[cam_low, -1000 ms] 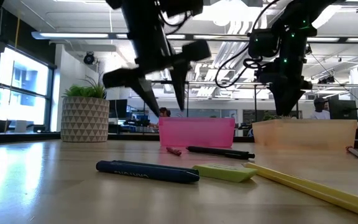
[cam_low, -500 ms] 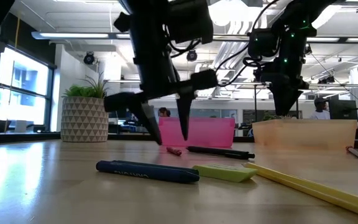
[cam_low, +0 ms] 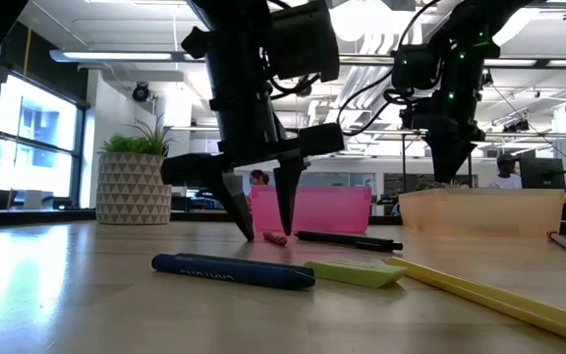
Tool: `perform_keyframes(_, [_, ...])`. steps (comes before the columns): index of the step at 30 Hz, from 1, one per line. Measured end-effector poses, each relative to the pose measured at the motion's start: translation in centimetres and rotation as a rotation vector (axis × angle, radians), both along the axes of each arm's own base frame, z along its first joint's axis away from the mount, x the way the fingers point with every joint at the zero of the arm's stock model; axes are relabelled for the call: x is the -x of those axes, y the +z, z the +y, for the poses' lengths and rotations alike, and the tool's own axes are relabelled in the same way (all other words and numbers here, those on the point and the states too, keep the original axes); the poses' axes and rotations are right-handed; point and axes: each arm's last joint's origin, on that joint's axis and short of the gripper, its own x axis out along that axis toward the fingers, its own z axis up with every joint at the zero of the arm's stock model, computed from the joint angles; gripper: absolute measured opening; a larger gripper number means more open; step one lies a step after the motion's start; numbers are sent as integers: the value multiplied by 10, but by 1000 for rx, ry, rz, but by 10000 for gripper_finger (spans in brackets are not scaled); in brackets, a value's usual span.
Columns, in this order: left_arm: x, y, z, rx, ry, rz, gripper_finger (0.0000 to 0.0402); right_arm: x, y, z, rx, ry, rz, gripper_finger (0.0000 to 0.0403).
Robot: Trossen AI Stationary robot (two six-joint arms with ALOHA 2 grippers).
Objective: Sort crayons/erasers/pens/pencils in bins
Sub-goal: Put the red crayon into the blue bin
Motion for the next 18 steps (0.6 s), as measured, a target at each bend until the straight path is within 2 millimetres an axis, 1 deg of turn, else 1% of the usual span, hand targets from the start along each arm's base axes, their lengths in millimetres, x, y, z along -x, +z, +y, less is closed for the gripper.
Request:
perform_keyframes(10, [3, -2, 5, -6, -86, 50, 94, -1, 0, 0, 4, 12, -4, 133])
perform_keyframes(18, [5, -2, 7, 7, -227, 86, 37, -1, 0, 0, 6, 27, 0, 133])
